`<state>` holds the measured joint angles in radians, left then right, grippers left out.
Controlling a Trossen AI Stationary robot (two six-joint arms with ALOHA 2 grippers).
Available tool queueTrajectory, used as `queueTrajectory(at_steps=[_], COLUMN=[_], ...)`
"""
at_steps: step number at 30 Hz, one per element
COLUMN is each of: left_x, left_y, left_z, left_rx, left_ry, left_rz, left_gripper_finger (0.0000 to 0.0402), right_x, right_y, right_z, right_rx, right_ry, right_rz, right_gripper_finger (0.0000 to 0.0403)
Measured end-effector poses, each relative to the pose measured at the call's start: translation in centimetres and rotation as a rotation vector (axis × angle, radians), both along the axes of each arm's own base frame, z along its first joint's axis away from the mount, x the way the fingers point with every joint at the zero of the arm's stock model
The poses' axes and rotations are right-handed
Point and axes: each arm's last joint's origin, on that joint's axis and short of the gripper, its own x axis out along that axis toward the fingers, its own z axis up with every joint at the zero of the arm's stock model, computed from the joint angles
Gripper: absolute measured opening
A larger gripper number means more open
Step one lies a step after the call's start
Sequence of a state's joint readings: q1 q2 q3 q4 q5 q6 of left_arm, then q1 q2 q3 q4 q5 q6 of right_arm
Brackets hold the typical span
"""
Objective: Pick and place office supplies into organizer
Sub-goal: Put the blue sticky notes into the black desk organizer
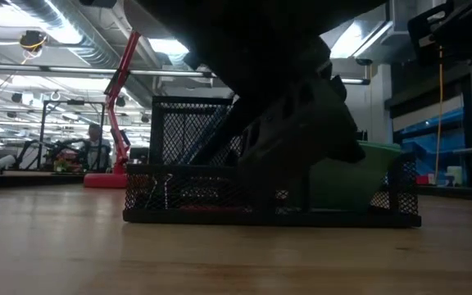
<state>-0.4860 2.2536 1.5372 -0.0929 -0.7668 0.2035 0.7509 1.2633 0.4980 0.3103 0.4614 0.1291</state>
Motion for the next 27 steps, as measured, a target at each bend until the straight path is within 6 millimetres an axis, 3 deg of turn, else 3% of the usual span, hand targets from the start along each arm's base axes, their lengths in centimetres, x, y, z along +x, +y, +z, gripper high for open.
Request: queueTrajectory(at_steps=[8, 16, 27], left_x=[0.1, 0.5, 0.7], left_y=[0.1, 1.0, 1.5], left_z=[-0.3, -0.4, -0.3], left_rx=[-0.162, -0.216, -0.193], left_ry=[0.071, 0.09, 0.094], left_rz=[-0.017, -0.01, -0.02], left_gripper_finger=[0.0045, 0.0049, 0.0113], right_x=[0.0, 0.0, 0.0], right_y=[0.0, 0.0, 0.0], right_z=[0.0, 0.0, 0.0], right_rx=[0.002, 0.003, 0.003], right_ry=[-0.002, -0.002, -0.003], right_rz=[0.0, 0.0, 0.0], right_gripper_finger=[0.0078, 0.0078, 0.0078])
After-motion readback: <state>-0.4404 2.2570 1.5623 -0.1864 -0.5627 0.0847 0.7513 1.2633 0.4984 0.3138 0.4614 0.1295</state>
